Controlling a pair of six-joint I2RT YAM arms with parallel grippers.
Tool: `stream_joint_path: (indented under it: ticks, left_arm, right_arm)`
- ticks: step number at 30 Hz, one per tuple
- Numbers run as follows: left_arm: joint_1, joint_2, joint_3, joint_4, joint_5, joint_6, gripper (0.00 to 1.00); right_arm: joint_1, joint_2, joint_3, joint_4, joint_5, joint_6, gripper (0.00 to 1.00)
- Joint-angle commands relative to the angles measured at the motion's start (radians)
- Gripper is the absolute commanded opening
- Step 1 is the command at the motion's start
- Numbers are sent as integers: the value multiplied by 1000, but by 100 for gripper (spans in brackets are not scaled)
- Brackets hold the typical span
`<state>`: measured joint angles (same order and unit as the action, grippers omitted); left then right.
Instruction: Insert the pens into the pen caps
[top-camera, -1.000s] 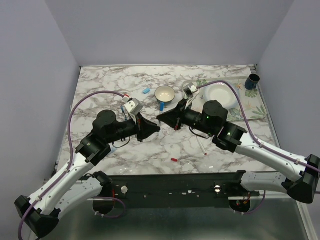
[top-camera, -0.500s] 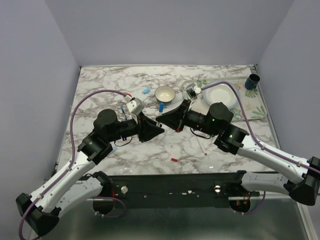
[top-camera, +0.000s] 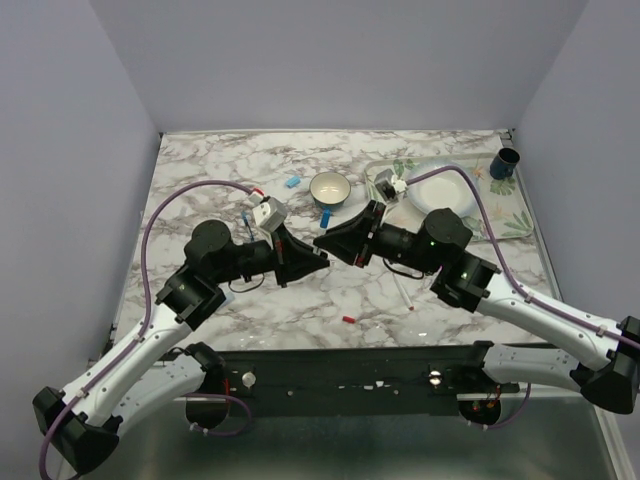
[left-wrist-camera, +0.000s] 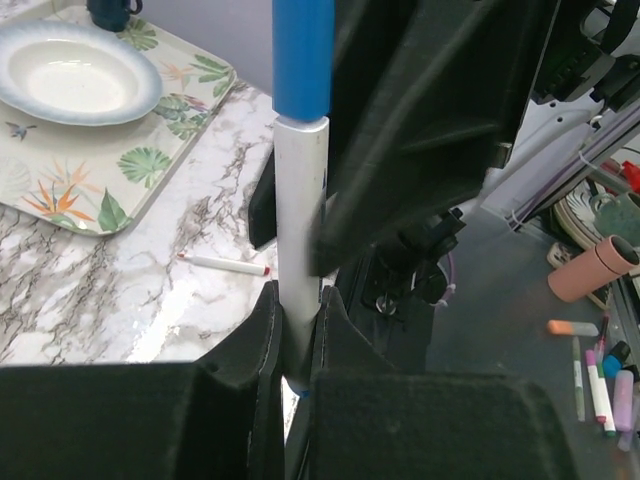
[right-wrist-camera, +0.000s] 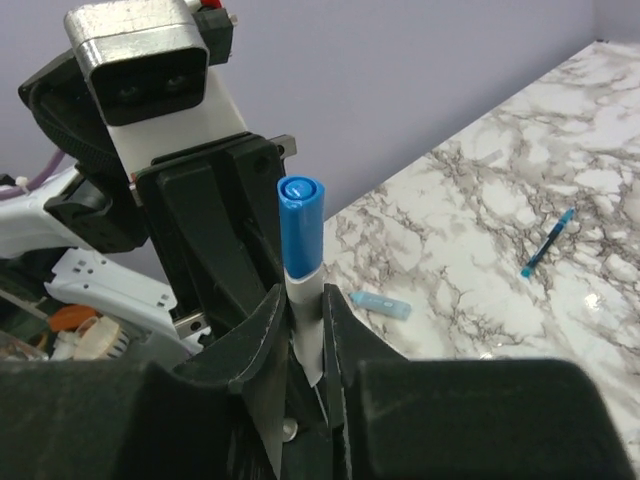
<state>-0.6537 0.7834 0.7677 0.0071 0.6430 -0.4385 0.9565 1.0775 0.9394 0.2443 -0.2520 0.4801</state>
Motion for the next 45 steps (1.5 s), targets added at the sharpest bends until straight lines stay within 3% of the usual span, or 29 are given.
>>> stream_joint_path:
  ticks: [1,2,3,4,10,19,22,36,45]
  left_arm:
    - [12,-27,-21,51,29,23,0]
    - [14,-32,-27,48,26,36,0]
    - [14,-41,-28,36,6,46,0]
    - [12,-47,-31,25,-3,56,0]
    - [12,-73,-36,-35,-29,129,0]
    - [12,-96,-34,-52,0,144,0]
    - [12,-104,-36,-52,3,144,0]
    - [12,-108,-36,-48,9,139,0]
    - [12,-105,-34,-52,4,138,0]
  right_arm:
    - [10,-28,2,-17,-43,-14,49]
    - [8,-33,6,-23,-36,-18,55]
    - [10,-37,18,-42,-27,-23,66]
    - [8,-44,22,-51,-6,-24,70]
    - [10,-60,102,-132,56,-38,78]
    - [10,36,278,-203,68,-77,75]
    - [10,70,320,-224,63,-86,68]
    - [8,101,306,-162,5,-54,47]
    - [10,104,280,-143,-12,-31,46]
